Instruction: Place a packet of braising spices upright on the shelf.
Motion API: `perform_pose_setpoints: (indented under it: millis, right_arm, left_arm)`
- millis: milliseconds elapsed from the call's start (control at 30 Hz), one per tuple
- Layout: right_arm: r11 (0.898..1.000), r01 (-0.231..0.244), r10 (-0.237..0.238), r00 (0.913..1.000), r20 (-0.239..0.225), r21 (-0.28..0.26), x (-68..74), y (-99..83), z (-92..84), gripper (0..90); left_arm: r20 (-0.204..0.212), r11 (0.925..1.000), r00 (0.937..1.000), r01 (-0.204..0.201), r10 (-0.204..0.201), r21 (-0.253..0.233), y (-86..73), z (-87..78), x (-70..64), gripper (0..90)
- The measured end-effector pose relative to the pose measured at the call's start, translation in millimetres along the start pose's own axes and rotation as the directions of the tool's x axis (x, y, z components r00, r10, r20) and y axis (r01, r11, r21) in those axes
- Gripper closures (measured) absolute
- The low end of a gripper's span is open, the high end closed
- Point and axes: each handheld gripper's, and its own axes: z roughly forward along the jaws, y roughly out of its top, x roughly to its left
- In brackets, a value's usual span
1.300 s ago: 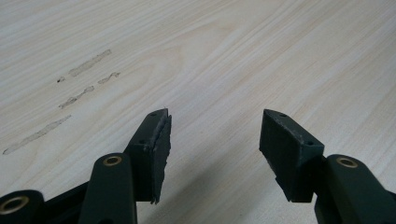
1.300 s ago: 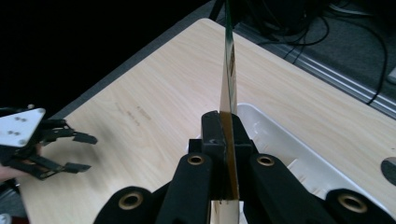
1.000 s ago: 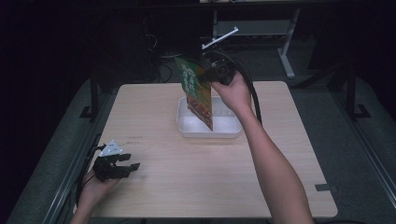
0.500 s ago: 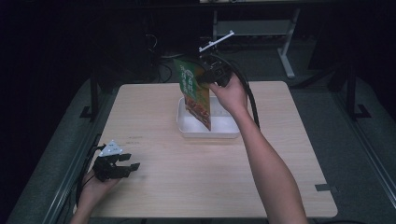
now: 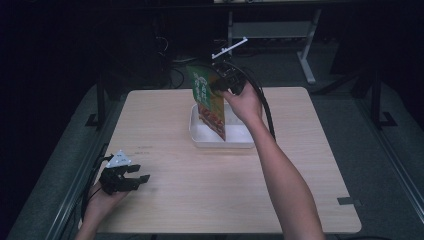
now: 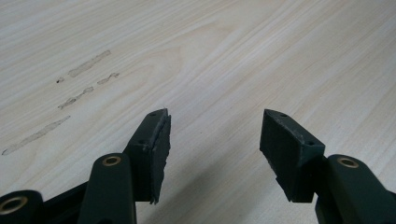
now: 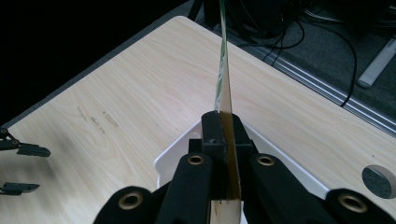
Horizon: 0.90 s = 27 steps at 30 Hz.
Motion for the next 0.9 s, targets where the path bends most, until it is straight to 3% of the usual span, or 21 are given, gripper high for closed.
perform_pose_setpoints:
  millis: [633, 900]
  right_arm:
    - [0.999, 0.018, -0.018, 0.9997, 0.019, -0.029, 0.8, -3.6, 14.7, 89.5]
    - [1.0, 0.021, -0.021, 0.9996, 0.019, -0.013, -0.1, -10.4, 24.4, 89.4]
  left_arm:
    - [0.004, 1.0, 1.0, 0.0, 0.0, -0.004, 0.1, -0.4, -0.3, 42.3]
    - [0.004, 1.0, 1.0, 0.002, -0.002, -0.005, 0.2, -0.8, 0.0, 42.3]
